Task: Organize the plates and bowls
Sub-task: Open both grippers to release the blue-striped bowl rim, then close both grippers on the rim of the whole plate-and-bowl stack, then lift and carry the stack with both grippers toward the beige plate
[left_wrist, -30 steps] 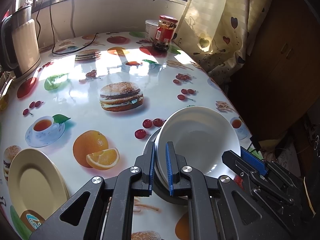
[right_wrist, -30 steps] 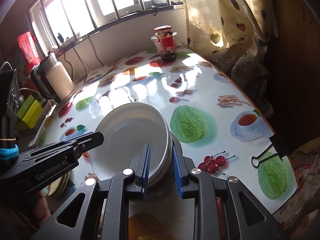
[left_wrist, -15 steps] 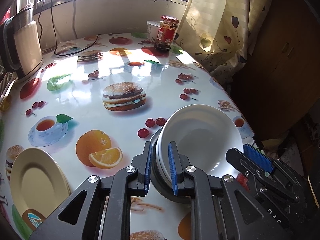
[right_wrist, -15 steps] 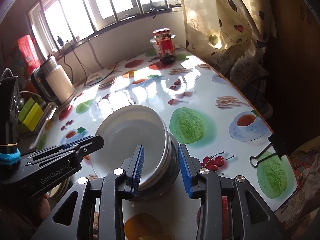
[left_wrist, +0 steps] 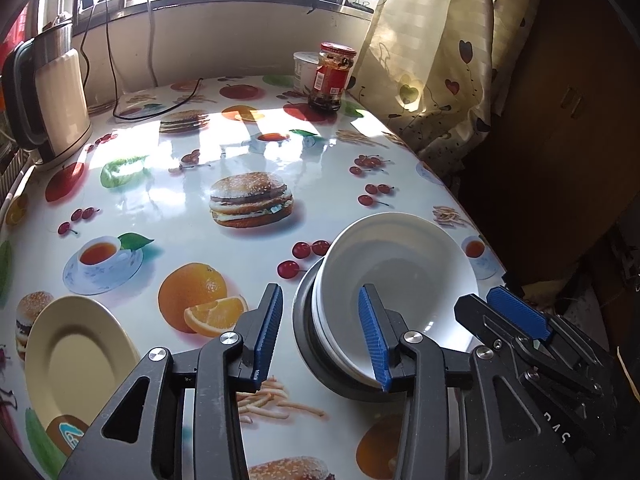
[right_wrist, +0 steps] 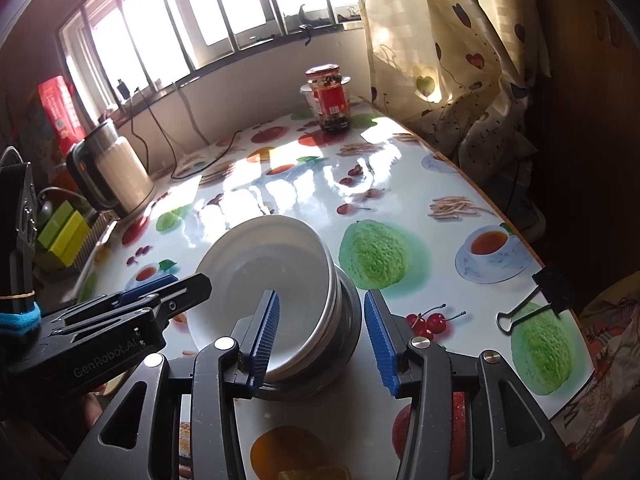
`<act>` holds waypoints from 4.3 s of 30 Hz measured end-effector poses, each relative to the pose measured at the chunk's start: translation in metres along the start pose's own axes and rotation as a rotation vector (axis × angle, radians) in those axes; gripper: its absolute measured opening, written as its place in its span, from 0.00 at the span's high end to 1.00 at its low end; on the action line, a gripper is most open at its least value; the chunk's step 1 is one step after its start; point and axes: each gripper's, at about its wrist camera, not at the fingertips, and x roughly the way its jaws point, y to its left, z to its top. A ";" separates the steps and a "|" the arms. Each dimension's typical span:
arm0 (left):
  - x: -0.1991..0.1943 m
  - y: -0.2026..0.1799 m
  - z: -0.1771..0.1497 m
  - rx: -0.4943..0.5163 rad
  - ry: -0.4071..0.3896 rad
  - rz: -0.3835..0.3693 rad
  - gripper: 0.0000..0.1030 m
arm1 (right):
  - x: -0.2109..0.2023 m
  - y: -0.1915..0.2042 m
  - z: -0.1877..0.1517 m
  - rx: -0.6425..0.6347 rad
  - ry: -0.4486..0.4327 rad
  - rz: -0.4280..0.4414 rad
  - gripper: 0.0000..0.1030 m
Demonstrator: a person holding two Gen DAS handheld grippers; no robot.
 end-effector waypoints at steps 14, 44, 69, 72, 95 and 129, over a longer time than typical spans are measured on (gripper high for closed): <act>-0.019 0.001 -0.015 0.039 -0.060 0.025 0.56 | -0.012 -0.005 -0.009 0.002 -0.037 0.012 0.46; 0.003 0.047 -0.042 -0.077 -0.035 -0.019 0.55 | 0.003 -0.060 -0.041 0.110 -0.031 0.017 0.44; 0.028 0.061 -0.039 -0.163 0.016 -0.160 0.61 | 0.039 -0.063 -0.033 0.153 0.025 0.190 0.75; 0.031 0.066 -0.039 -0.190 0.024 -0.190 0.61 | 0.042 -0.064 -0.032 0.164 0.031 0.207 0.76; 0.039 0.062 -0.035 -0.225 0.050 -0.316 0.85 | 0.052 -0.064 -0.027 0.171 0.056 0.291 0.89; 0.037 0.059 -0.034 -0.204 0.035 -0.305 0.90 | 0.055 -0.071 -0.026 0.174 0.058 0.329 0.89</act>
